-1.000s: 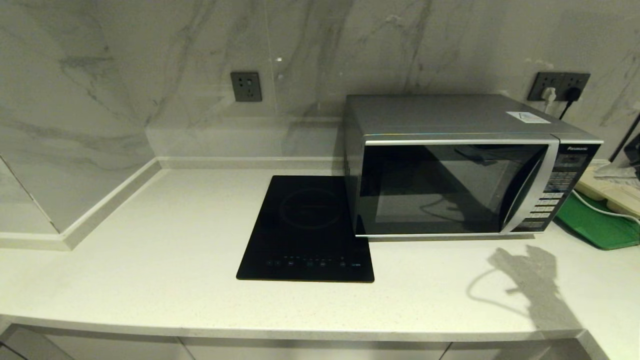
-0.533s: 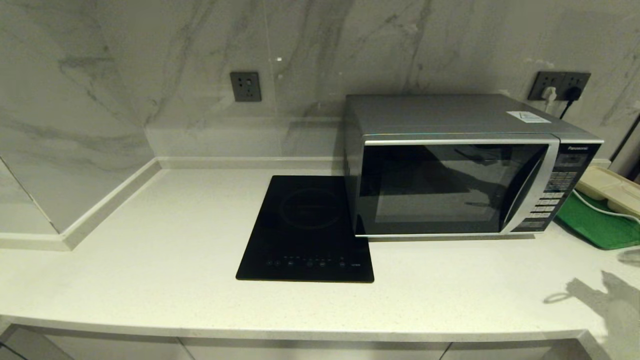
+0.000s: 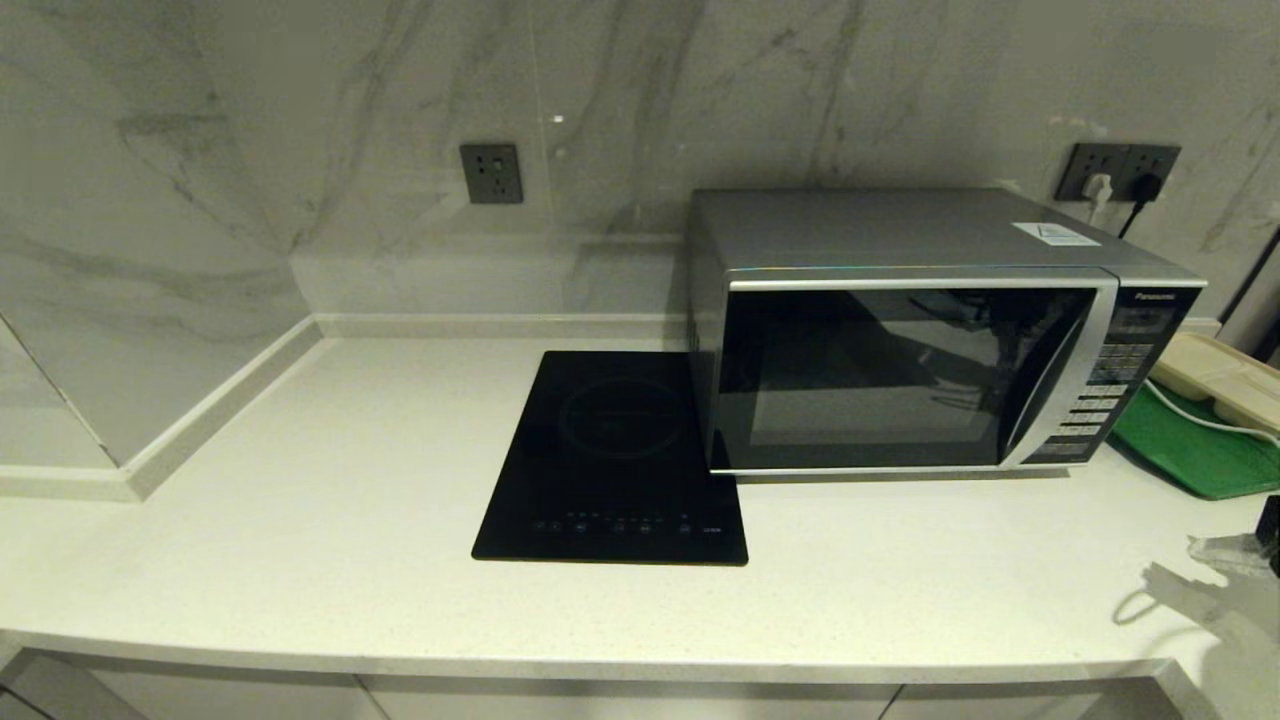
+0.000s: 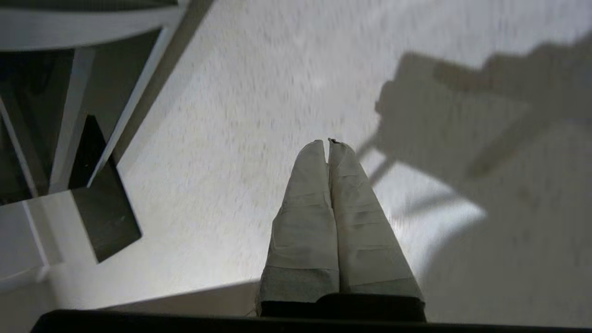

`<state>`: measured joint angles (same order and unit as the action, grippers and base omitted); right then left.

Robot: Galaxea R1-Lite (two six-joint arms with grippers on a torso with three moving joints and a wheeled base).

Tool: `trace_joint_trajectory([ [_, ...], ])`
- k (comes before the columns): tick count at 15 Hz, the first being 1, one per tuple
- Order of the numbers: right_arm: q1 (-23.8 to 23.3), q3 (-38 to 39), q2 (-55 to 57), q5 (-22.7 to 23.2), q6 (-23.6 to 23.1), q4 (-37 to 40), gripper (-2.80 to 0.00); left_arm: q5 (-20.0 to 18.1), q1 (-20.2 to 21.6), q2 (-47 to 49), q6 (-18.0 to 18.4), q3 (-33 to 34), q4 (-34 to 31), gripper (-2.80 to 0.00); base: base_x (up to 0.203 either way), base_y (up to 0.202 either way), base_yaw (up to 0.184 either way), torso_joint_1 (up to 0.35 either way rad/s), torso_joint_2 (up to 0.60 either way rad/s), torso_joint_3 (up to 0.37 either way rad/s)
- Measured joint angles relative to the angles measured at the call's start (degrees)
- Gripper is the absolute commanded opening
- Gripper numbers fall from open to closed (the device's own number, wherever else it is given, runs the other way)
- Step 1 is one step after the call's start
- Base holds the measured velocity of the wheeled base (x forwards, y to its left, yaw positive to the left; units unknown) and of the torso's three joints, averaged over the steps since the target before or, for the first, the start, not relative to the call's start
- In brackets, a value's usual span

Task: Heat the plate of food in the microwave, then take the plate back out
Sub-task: Open the microwave oven

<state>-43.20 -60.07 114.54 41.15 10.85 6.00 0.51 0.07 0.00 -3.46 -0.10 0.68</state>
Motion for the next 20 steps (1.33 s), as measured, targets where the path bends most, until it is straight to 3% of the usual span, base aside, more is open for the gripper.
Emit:
trace_joint_trajectory([
  [5, 0.7, -3.8, 9.2, 5.0, 0.1, -13.1, -2.80, 0.0, 0.1, 0.0, 0.0, 0.0, 0.0, -2.80, 0.000, 0.000, 0.000, 0.000, 0.00, 0.000],
  [10, 2.4, -8.0, 17.1, 20.0, 0.3, -16.9, -2.80, 0.0, 0.1, 0.0, 0.0, 0.0, 0.0, -2.80, 0.000, 0.000, 0.000, 0.000, 0.00, 0.000],
  [14, 6.4, -11.0, 21.5, 21.0, 0.9, -22.8, -2.80, 0.0, 0.1, 0.0, 0.0, 0.0, 0.0, -2.80, 0.000, 0.000, 0.000, 0.000, 0.00, 0.000],
  [20, 7.2, -20.8, 25.2, 20.7, 3.7, -23.4, -2.80, 0.0, 0.1, 0.0, 0.0, 0.0, 0.0, -2.80, 0.000, 0.000, 0.000, 0.000, 0.00, 0.000],
])
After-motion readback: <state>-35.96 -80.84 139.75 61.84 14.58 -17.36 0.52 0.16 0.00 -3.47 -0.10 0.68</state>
